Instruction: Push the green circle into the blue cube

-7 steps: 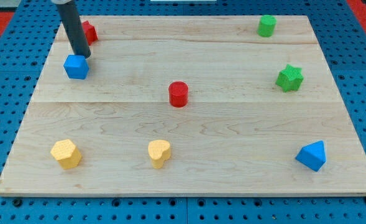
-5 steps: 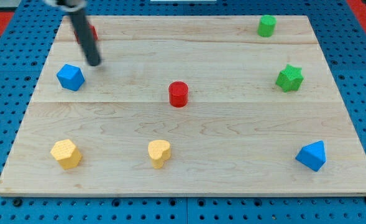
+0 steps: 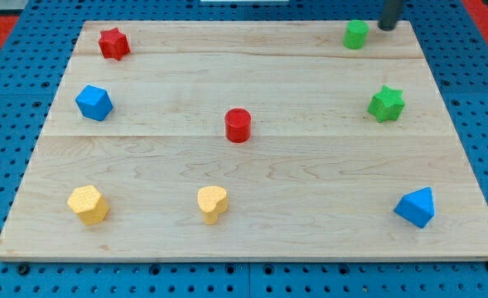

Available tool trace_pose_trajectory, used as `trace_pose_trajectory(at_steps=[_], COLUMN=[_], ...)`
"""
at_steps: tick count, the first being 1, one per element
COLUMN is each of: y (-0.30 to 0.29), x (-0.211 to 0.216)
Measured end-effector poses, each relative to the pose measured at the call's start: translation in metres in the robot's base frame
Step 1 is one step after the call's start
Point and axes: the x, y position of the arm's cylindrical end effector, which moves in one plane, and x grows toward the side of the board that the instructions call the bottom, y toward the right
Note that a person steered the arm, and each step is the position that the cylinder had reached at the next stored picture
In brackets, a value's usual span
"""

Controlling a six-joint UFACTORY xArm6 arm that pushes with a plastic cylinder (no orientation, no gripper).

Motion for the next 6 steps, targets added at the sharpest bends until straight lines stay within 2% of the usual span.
trace_pose_trajectory(at_steps=[1,2,3,5,6], y=[-0.059,-0.026,-0.017,-0.167,-0.185], x=[0.014,0.037,0.053,0.076,0.114])
